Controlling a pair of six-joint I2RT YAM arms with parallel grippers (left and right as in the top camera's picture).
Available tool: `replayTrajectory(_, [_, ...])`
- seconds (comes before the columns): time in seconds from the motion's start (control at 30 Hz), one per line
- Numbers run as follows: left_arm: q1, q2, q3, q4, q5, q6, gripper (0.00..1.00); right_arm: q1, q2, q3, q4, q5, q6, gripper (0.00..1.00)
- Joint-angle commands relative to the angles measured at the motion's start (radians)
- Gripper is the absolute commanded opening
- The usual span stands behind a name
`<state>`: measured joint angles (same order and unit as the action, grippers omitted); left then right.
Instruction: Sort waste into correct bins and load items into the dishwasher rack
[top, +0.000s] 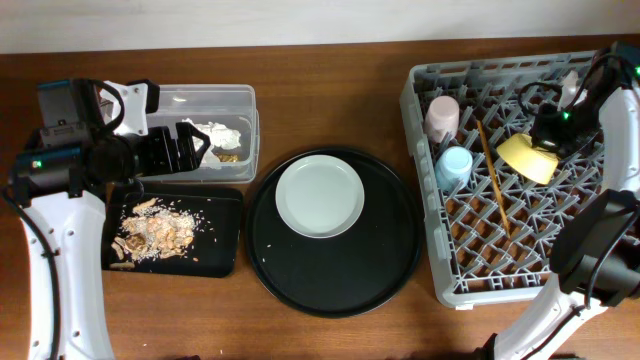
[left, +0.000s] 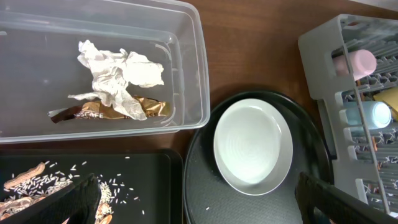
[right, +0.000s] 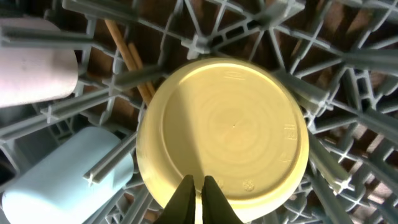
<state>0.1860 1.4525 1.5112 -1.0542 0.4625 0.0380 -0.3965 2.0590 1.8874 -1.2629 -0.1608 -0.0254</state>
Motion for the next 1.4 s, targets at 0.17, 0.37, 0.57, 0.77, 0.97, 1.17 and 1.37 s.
replayTrajectory(0.17, [0.005, -0.011, 0.015, 0.001, 0.000, 0.008, 0.99, 0.005, -0.006, 0.027, -0.158, -0.076, 0.008, 0.13])
replayTrajectory(0.37, [0.005, -0.011, 0.015, 0.002, 0.000, 0.008, 0.99, 0.044, -0.068, 0.196, -0.306, -0.109, -0.014, 0.26])
replayTrajectory(0.57, [0.005, -0.011, 0.015, 0.002, 0.000, 0.008, 0.99, 0.225, -0.098, 0.205, -0.436, -0.198, -0.186, 0.41])
replayTrajectory(0.77, [0.005, -0.011, 0.015, 0.002, 0.000, 0.009, 0.99, 0.426, -0.089, 0.126, -0.423, -0.049, -0.100, 0.43])
replayTrajectory(0.97, [0.005, -0.011, 0.015, 0.002, 0.000, 0.009, 0.99, 0.513, -0.089, 0.053, -0.414, 0.090, 0.042, 0.43])
replayTrajectory(1.17, [0.005, -0.011, 0.015, 0.002, 0.000, 0.009, 0.99, 0.528, -0.089, -0.088, -0.334, 0.093, 0.053, 0.35])
replayTrajectory(1.37, [0.005, -0.011, 0.015, 0.002, 0.000, 0.008, 0.99, 0.535, -0.089, -0.223, -0.235, 0.086, 0.053, 0.23])
